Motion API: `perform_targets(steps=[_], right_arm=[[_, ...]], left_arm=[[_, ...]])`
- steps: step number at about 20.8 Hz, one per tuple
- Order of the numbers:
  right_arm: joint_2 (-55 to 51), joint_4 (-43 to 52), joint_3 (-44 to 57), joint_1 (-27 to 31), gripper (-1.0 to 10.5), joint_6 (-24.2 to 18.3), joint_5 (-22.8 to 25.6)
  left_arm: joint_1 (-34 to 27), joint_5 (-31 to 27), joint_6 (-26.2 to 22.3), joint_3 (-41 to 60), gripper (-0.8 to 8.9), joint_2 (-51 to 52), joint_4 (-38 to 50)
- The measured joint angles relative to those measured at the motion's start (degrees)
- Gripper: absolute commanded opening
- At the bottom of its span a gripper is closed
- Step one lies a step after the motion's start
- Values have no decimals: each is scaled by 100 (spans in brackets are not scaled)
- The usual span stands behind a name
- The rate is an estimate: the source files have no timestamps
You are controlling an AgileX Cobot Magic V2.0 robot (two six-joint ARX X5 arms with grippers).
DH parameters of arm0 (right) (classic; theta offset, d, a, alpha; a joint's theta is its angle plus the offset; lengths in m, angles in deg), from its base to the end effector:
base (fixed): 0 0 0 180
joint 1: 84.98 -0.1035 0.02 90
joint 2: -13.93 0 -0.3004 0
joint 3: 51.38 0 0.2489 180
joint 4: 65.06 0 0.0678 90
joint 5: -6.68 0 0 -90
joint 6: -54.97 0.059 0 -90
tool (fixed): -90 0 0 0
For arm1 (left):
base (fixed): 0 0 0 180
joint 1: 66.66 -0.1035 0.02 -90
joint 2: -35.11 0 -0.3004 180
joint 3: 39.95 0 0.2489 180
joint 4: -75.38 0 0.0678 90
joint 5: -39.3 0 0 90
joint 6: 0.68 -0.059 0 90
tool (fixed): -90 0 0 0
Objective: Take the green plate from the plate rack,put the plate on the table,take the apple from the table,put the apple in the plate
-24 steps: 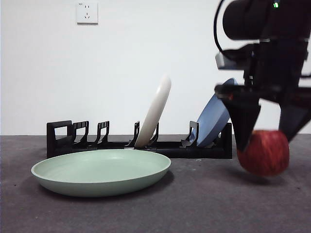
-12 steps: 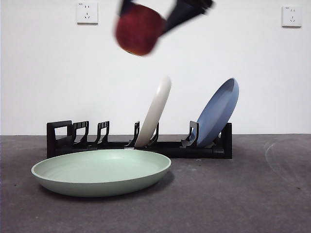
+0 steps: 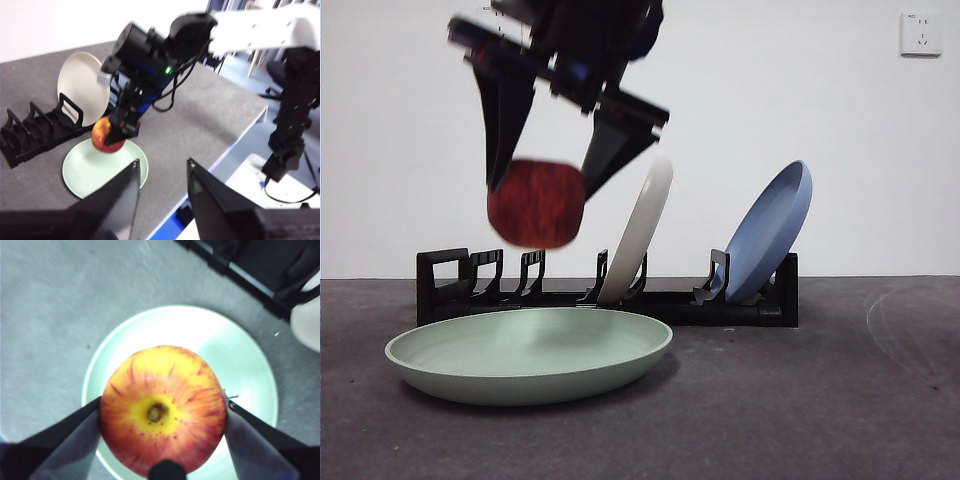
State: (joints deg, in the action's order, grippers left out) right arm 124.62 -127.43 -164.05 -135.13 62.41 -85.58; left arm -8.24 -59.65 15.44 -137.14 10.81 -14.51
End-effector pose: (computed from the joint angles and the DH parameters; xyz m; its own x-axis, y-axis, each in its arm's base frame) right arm 0.2786 0.3374 0.2829 0.2861 0.4043 -0.8687 -0.7009 0.7065 0.0980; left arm -0.0236 0.0559 0.4281 0.6272 -0.7233 -0.2888 0.6911 0.6879 -0.2218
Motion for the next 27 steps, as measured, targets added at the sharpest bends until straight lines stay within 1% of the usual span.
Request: perform_targets(steps=[6,11,16,19,20,23,24,25,26,27], right_arm=[[549,4,-2,-2,-12,0,35],[990,11,-7,0,-12,-50,96],[1034,42,-50,0,-9,-66,98],[1034,39,-50,0,16,-63,98],[1034,37,-50,0,71,-61,98],[1034,17,-50,0,372,-55,98],[1034,7,-52,0,451,-52,98],[1034,-2,-57,0,512,-46,98],[1034,-15,-59,0,539,-39,98],[1034,-26,-59,0,541,-37,98]], left_arm=[[0,-2,201,0,157,557,-2],[0,9,258,9,157,643,-2],[0,31,258,9,157,643,-2],[0,31,258,9,157,643,-2],[0,33,258,9,157,643,-2],[0,33,258,9,157,643,-2],[0,33,258,9,157,643,-2],[0,33,258,9,157,643,-2],[0,33,258,9,157,643,-2],[0,33,258,9,157,643,-2]])
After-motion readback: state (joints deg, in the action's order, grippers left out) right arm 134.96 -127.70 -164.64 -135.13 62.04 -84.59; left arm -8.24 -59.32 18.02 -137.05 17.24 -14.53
